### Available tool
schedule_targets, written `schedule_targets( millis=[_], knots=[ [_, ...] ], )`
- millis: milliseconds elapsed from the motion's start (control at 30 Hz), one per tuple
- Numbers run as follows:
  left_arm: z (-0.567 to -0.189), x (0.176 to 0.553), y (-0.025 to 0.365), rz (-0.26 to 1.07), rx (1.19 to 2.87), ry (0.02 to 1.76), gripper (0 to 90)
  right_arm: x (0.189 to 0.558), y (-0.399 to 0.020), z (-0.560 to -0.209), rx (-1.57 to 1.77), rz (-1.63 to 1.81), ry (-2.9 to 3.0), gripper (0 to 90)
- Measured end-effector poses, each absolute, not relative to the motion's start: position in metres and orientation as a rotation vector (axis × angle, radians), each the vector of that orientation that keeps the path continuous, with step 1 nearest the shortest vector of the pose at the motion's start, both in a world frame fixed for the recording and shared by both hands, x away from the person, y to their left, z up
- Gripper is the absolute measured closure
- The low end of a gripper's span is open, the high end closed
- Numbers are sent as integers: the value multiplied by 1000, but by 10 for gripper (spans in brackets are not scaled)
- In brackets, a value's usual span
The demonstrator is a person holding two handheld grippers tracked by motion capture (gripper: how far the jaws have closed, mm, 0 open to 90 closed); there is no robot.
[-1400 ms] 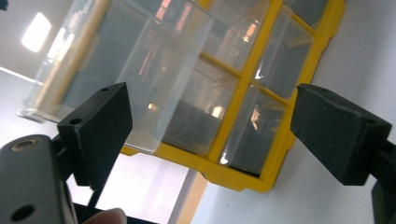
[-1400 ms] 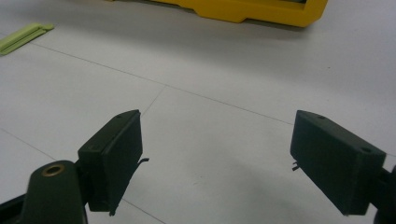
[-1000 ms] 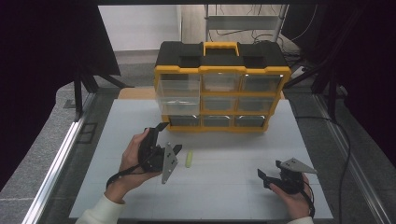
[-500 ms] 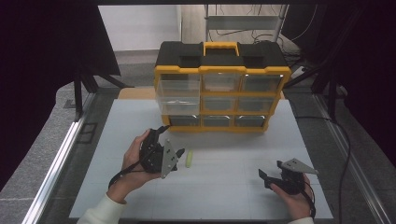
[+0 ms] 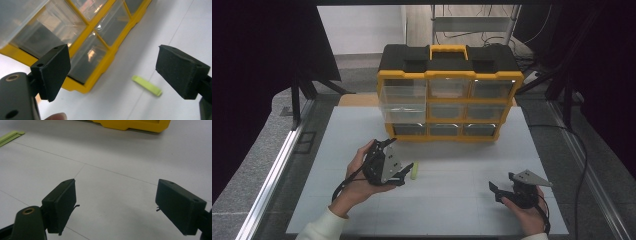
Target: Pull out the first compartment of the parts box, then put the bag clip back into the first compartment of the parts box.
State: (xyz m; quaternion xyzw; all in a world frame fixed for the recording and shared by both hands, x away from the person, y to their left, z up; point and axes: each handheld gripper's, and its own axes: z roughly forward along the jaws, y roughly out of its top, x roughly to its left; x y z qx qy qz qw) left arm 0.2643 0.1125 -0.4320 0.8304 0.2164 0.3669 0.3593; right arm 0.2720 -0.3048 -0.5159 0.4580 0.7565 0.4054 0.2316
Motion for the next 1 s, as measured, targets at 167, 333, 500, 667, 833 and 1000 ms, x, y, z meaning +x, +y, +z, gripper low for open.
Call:
schedule_targets(
  millis=[167,333,500,667,833,1000],
  knots=[
    [-429,267,114,831,2130,611,132,272,-305,-516,1260,1111,2079,171],
    [-430,271,117,741,2119,665,132,272,-305,-516,1258,1110,2080,171],
    [-431,274,119,663,2098,719,132,272,-305,-516,1264,1111,2078,171],
    [-432,275,120,621,2085,732,132,272,-305,-516,1261,1109,2080,170],
    [-433,276,119,598,2078,748,132,271,-305,-516,1260,1110,2079,170],
    [-435,278,118,558,2086,752,131,271,-305,-516,1258,1108,2080,170]
  ],
)
